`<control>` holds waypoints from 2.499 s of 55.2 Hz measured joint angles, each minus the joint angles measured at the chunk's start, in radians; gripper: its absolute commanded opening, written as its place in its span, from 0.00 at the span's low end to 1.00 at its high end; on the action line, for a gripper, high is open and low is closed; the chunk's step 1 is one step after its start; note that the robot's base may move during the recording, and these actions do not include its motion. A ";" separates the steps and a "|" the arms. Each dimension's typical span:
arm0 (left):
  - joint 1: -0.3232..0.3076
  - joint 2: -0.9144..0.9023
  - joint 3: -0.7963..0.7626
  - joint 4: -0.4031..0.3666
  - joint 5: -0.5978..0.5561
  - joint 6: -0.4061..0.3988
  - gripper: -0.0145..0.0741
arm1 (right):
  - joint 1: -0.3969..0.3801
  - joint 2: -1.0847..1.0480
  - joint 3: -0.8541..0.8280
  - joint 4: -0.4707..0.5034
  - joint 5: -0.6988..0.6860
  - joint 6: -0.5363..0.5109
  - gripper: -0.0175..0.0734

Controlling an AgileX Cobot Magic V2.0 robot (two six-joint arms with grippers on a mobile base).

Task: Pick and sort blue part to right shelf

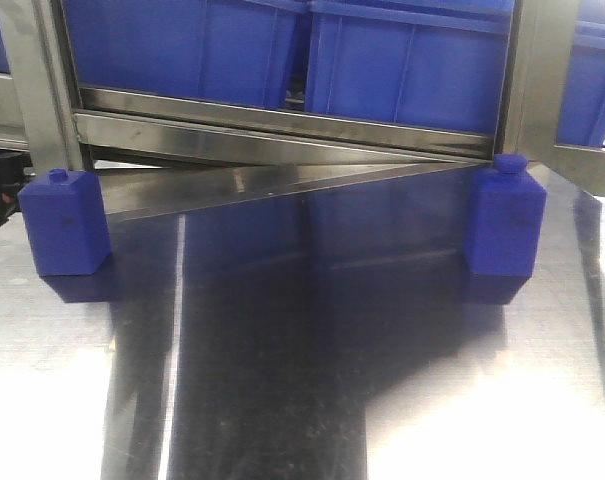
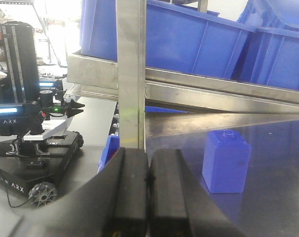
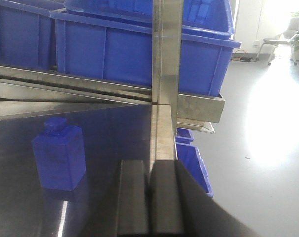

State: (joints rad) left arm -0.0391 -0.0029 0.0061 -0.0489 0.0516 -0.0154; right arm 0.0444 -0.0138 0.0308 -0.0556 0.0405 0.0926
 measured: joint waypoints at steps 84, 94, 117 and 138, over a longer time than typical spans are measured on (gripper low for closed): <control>0.000 0.372 -0.596 -0.034 0.475 0.000 0.50 | 0.000 0.000 0.000 0.000 -0.009 0.000 0.23; 0.000 0.538 -0.652 -0.087 0.585 0.000 0.73 | 0.000 0.000 0.000 0.000 -0.010 0.000 0.23; 0.000 0.972 -0.964 -0.275 0.844 0.093 0.87 | 0.000 0.000 0.000 0.000 -0.010 0.000 0.23; -0.130 1.365 -1.268 -0.265 0.983 0.096 0.87 | 0.000 0.000 0.000 0.000 -0.010 0.000 0.23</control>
State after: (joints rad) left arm -0.1696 1.3620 -1.2624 -0.3140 1.0346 0.0802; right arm 0.0444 -0.0138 0.0308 -0.0556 0.0302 0.0926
